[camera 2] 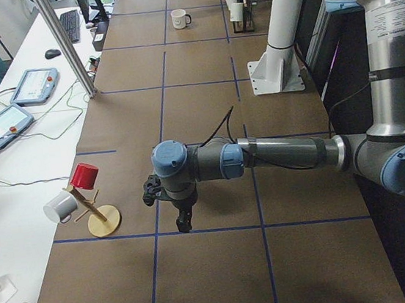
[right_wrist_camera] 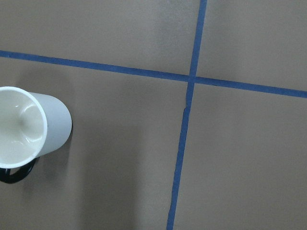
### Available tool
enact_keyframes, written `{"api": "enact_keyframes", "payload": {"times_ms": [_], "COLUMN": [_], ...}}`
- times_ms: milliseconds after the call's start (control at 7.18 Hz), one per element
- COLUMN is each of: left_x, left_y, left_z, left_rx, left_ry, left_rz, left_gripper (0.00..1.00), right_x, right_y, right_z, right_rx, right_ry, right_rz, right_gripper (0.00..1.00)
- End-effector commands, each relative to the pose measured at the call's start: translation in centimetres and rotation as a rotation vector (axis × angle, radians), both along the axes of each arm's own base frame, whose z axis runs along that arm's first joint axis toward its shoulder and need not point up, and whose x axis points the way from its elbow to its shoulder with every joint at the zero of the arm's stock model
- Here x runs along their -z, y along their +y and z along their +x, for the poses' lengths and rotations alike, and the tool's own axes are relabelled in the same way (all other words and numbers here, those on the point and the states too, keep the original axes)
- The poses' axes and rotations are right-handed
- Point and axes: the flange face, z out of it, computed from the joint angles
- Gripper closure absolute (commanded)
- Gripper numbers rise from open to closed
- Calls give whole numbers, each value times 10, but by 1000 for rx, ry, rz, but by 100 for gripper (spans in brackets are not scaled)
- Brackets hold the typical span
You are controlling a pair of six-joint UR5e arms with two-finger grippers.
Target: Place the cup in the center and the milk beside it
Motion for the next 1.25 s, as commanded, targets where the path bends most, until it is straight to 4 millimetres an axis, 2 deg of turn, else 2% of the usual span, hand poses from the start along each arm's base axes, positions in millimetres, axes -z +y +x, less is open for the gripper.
{"api": "enact_keyframes", "payload": {"times_ms": [0, 139, 279, 418, 557, 697, 836, 975, 1115], "left_x": [5, 6, 6, 5, 5, 5, 6, 6, 7], "left_y": [0, 0, 1, 1, 1, 1, 1, 1, 1], "left_z": [0, 0, 0, 0, 0, 0, 0, 0, 0], "left_rx": [-1, 0, 0, 0, 0, 0, 0, 0, 0], "left_ry": [0, -3, 0, 0, 0, 0, 0, 0, 0], "left_rz": [12, 12, 11, 9, 9, 9, 11, 11, 12], "left_gripper": [0, 0, 0, 0, 0, 0, 0, 0, 0], "right_x": [4, 9, 18, 34, 57, 66, 70, 65, 58], "right_y": [-4, -7, -12, -25, -41, -42, -41, -37, -33], "right_z": [-3, -11, -32, -64, -93, -114, -135, -153, -160], "right_rx": [3, 18, 58, 70, -68, -165, -237, -246, -237], "right_ry": [-3, -6, -16, -20, -39, -47, -41, -19, 0], "right_rz": [21, 41, 109, 122, -30, -109, -149, -146, -148], "right_gripper": [0, 0, 0, 0, 0, 1, 1, 1, 1]}}
